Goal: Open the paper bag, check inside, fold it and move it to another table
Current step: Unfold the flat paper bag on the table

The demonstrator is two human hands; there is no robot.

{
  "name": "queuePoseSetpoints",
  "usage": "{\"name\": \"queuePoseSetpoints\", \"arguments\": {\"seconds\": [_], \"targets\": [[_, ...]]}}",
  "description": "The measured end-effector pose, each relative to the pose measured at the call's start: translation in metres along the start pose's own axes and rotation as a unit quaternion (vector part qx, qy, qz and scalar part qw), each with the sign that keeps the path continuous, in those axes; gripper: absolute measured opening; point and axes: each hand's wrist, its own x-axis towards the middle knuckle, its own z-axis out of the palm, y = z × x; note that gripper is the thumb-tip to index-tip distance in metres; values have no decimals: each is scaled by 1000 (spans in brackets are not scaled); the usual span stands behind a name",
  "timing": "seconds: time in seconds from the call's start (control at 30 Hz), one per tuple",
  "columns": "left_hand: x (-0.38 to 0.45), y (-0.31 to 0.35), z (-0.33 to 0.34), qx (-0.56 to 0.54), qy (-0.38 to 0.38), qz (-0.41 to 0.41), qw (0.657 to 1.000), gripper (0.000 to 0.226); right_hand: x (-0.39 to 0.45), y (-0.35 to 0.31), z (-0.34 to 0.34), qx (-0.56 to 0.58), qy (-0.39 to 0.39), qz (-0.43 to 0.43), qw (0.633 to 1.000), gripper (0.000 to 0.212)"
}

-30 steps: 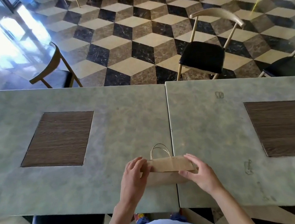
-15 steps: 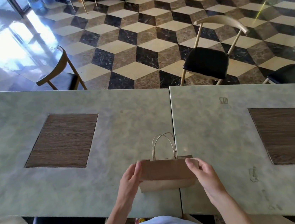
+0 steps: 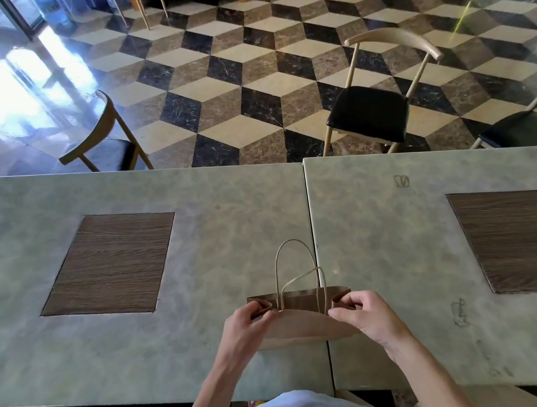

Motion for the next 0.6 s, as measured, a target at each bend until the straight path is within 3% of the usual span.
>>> {"name": "queuePoseSetpoints", "arguments": {"seconds": [0.17, 0.33, 0.47, 0.6], "targets": [[-4, 5, 3, -9, 34, 23, 999, 9, -2, -4, 1, -74, 47, -18, 996, 22], [-3, 11, -1, -27, 119, 56, 991, 32, -5, -11, -2, -128, 135, -92, 978, 29], [0, 11, -8, -51, 163, 55, 984, 16, -9, -18, -5, -144, 205, -136, 958, 23], [-3, 13, -11, -34, 201, 86, 975, 23, -13, -23, -7, -171, 248, -150, 942, 19]]}}
